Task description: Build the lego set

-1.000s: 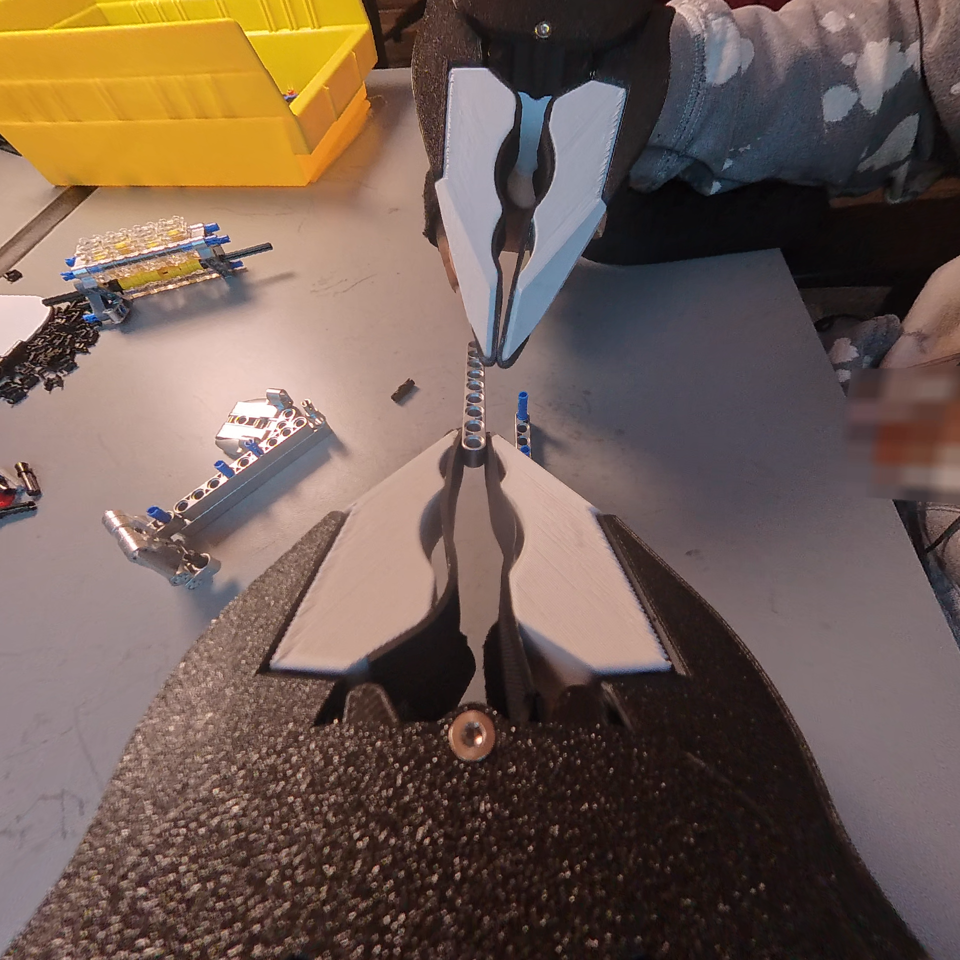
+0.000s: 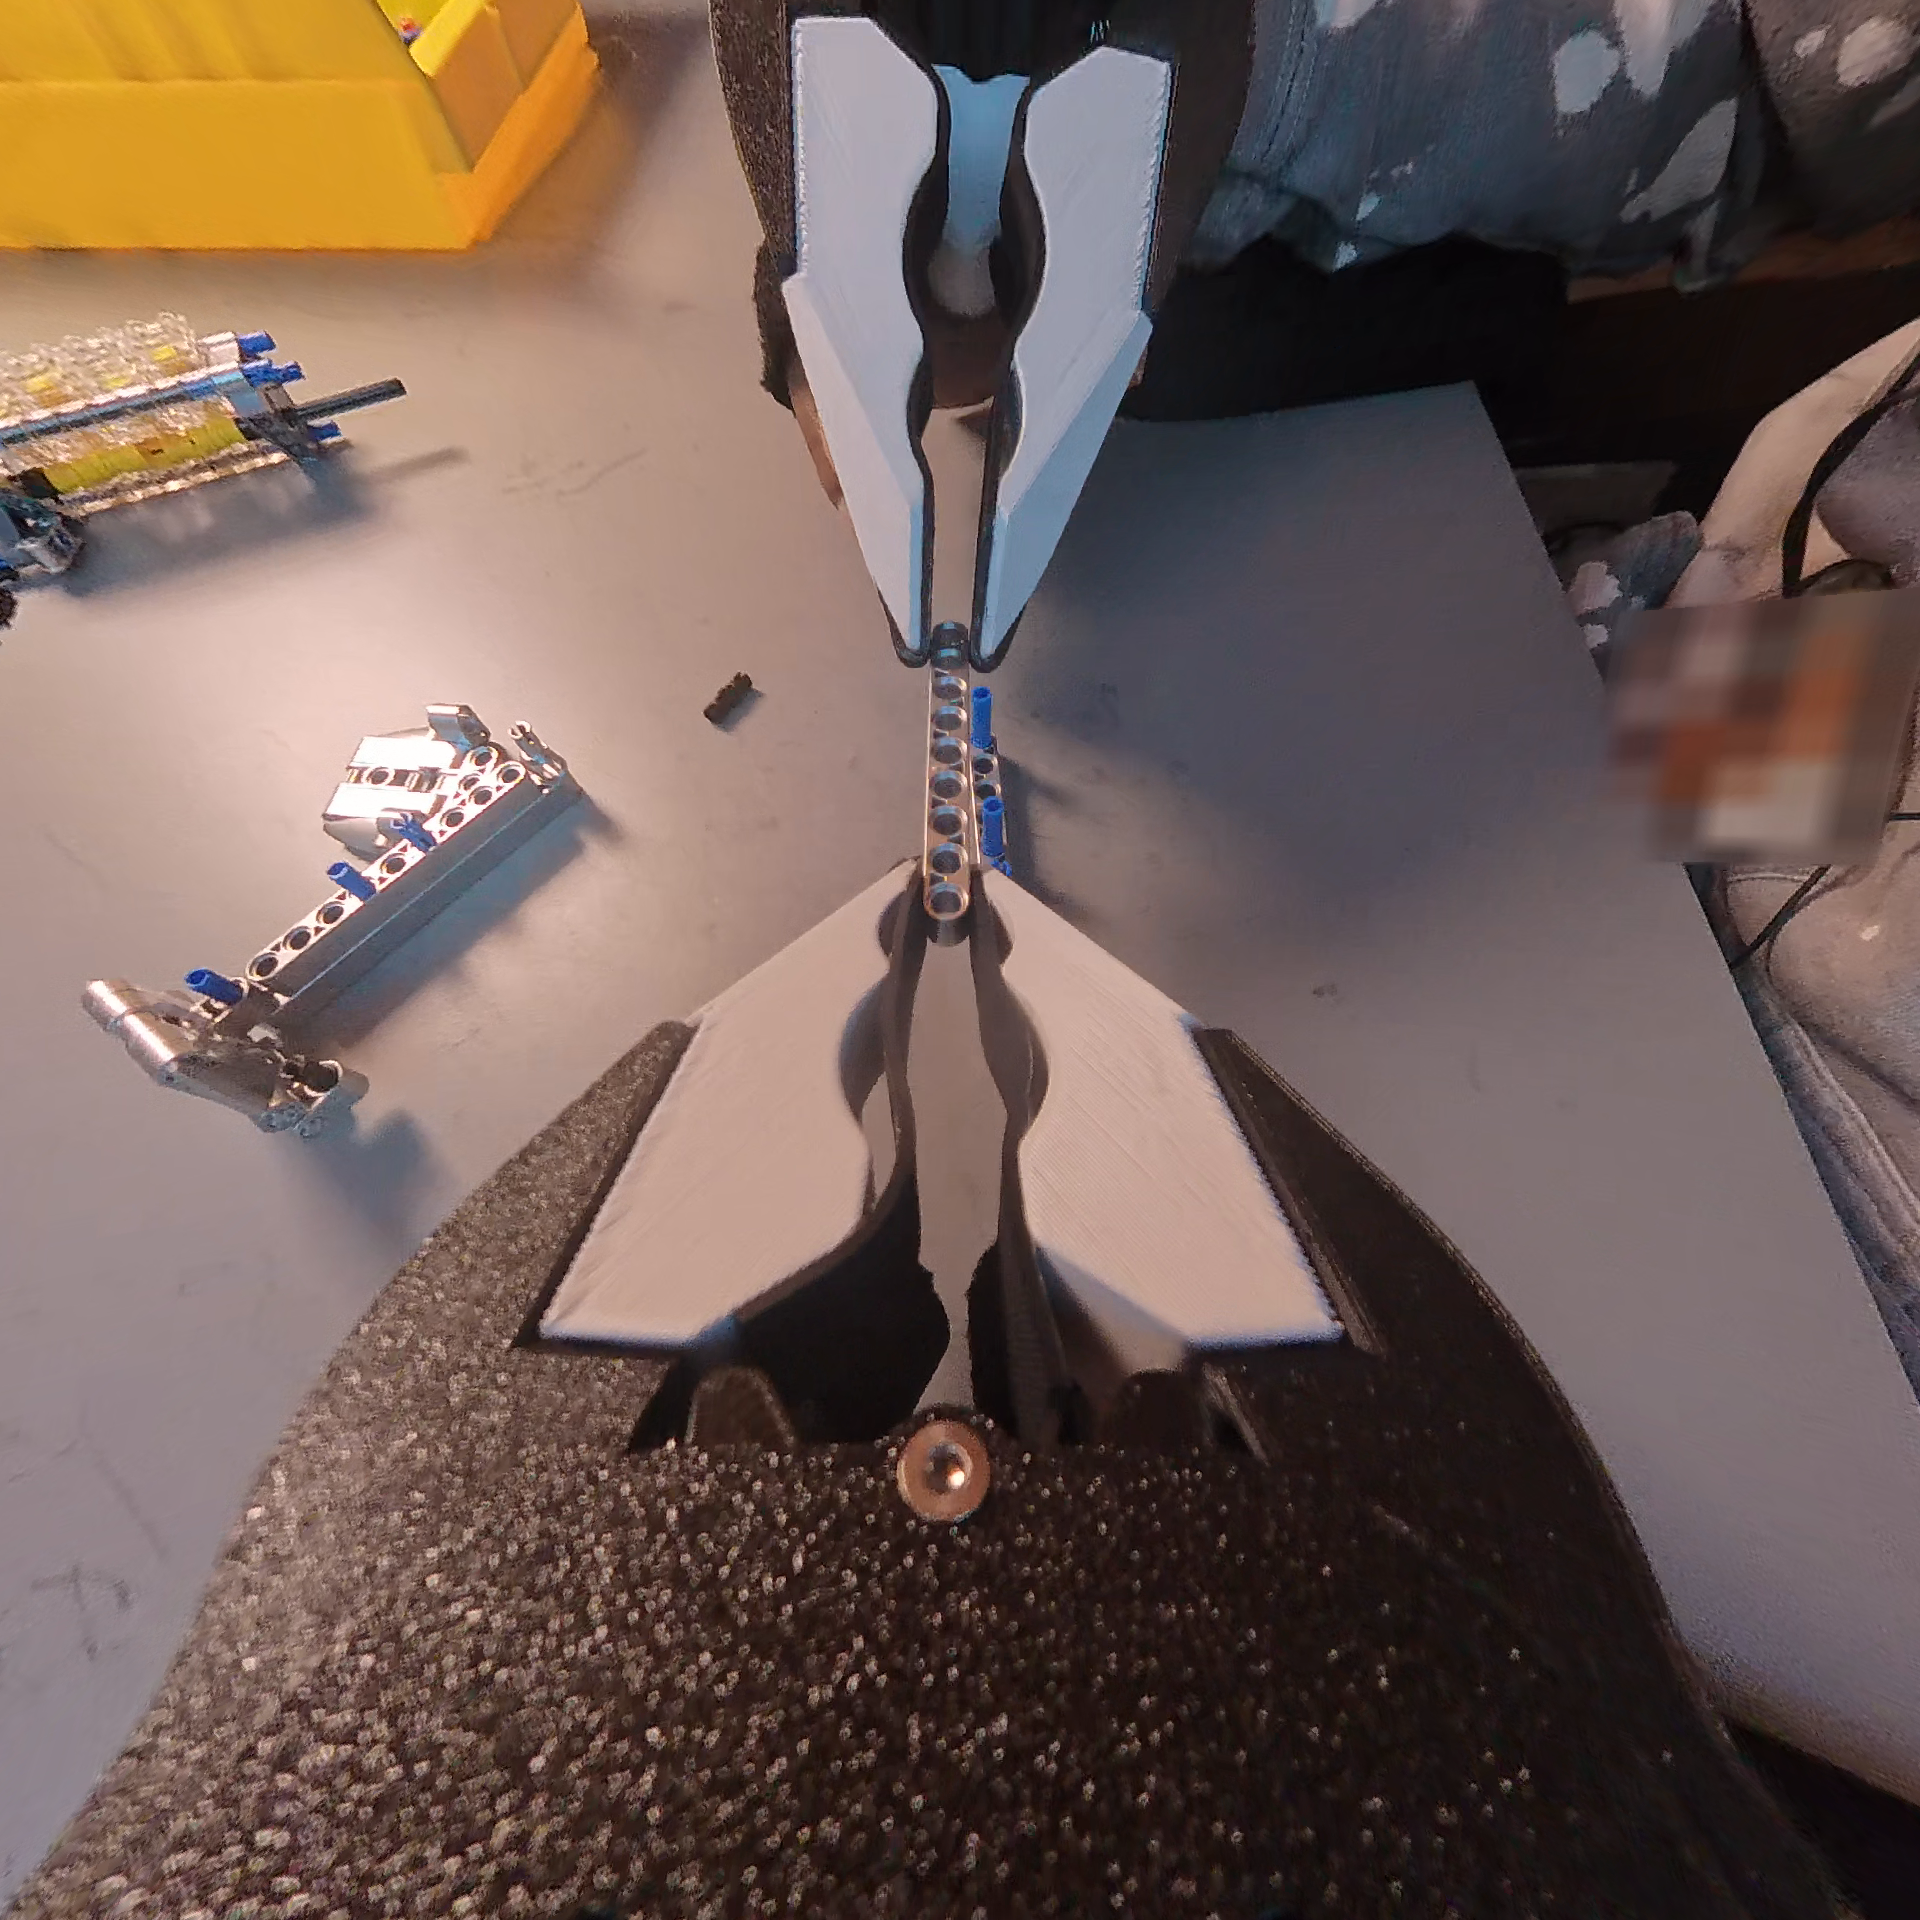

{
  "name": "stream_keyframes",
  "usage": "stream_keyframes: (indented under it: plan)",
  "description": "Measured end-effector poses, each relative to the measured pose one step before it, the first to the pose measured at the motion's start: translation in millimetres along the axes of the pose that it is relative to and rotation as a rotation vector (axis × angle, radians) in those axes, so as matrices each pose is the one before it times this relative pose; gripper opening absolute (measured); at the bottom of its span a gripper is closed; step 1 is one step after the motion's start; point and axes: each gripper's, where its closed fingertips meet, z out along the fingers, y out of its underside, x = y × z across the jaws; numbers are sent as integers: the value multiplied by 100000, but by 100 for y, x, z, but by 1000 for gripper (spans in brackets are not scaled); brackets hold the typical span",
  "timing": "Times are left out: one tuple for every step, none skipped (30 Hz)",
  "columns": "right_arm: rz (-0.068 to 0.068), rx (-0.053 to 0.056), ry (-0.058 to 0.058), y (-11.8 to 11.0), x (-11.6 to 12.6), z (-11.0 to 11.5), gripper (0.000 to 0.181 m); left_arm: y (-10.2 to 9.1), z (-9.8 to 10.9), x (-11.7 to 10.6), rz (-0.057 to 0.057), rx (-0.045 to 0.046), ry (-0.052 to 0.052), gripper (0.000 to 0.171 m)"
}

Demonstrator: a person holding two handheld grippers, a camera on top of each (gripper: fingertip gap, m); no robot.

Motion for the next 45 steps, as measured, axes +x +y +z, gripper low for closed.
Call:
stream_keyframes:
  plan:
    - [-8,-1178,-447,163,-99,116,7,104,25,71,385,-522,323,4]
    - [209,-534,-331,81,-67,91,7,60,-28,90,57,-328,558,4]
    - [483,-196,-793,16,-119,69,7,64,-71,103,16,-332,740,4]
    - [516,-362,-837,35,-121,64,6,74,-103,56,75,-343,495,4]
    - [236,-601,-381,87,-70,69,6,55,-130,-26,-8,-211,-70,6]
    - [-12,-869,-290,142,-55,58,7,23,-131,26,-158,-113,386,7]
    - [-48,-735,-417,130,-81,53,6,16,-122,64,-288,34,632,7]
    - [87,-400,-444,80,-74,46,6,-11,-79,80,-279,17,660,7]
    - [129,-175,-402,31,-80,32,6,25,-23,125,-168,-236,808,5]
    - [74,-359,-406,56,-63,21,6,56,40,59,-70,-484,228,4]
    - [-12,-211,-347,36,-62,29,6,117,89,1,249,-841,-201,4]
    - [44,-227,-329,54,-48,24,6,131,90,19,476,-890,-221,4]
    - [8,135,-15,-7,-7,-9,6,85,49,-19,309,-493,-363,4]
    - [63,347,-109,-47,-17,-34,6,6,-3,-50,-66,-46,-392,5]
    - [-41,752,124,-122,29,-51,6,-60,-38,8,-342,279,152,6]
    - [-41,1158,545,-203,90,-80,6,-43,-49,25,-688,302,373,8]
    - [60,1139,-13,-204,23,-95,6,21,-19,44,-945,-106,596,9]
    - [49,1499,157,-250,52,-99,6,48,11,9,-877,-239,422,12]
    - [64,1732,-346,-272,-29,-109,6,15,23,-70,-608,-88,-306,15]
    - [89,1692,-533,-240,-65,-104,6,12,18,1,-422,-150,90,18]
    - [-55,1441,-412,-201,-51,-95,6,17,24,91,-434,-110,570,20]
    - [-313,1211,-75,-169,-17,-98,6,15,36,112,-257,-165,631,21]
    - [-289,1019,-275,-148,-52,-81,6,6,54,87,171,-305,308,21]
    - [-131,798,-471,-107,-76,-49,6,-12,52,72,493,-202,45,20]
    - [-134,649,-292,-78,-49,-31,6,-74,33,97,507,89,142,15]
    - [-85,394,-167,-34,-32,-20,6,-105,22,110,499,241,210,9]
    - [-95,-76,-233,68,-26,-10,6,-72,23,100,478,8,152,6]
    - [129,-244,-338,88,-22,-10,6,-27,15,89,419,-433,89,6]
    - [144,-563,-103,121,20,-5,6,-28,-21,57,377,-302,-29,5]
    - [-73,-1042,-20,187,27,5,6,-63,-55,43,302,-71,-74,5]
    - [-184,-1968,88,361,52,26,0,-91,-74,89,49,109,242,5]
    - [-1103,-2805,1379,513,197,68,0,-146,-62,163,-103,354,656,5]
    - [-1048,-2976,591,520,80,96,0,-158,-2,139,-60,186,314,5]
    - [-337,-1566,-556,263,-109,99,0,-80,62,67,396,-457,-481,5]
    - [-110,-514,-1173,46,-216,72,0,-8,110,-76,717,-856,-1505,5]
    - [65,-632,-187,53,-60,64,0,-36,83,-114,524,-668,-1574,5]
    - [-89,-558,464,81,61,29,0,-113,25,-32,-67,-40,-693,5]
    - [-248,-121,215,20,16,-37,0,-148,-33,-3,-539,410,-122,5]
    - [-276,110,-157,-46,-61,-29,2,-139,-61,-78,-262,522,-484,5]
    - [-211,-345,-314,-24,-106,20,7,-109,-90,-129,175,547,-840,4]
    - [-575,-1278,-230,95,-135,125,14,-144,-113,-73,33,835,-398,4]
    - [-1051,-1741,-3,170,-135,204,19,-172,-105,-33,-99,1067,-37,4]
    - [-998,-1268,118,133,-113,220,20,-143,-74,-82,13,902,-393,4]
    - [-745,-928,200,98,-72,209,19,-94,-65,-78,139,558,-528,4]
    - [-470,-1102,453,160,24,174,17,-78,-23,-62,157,465,-511,4]
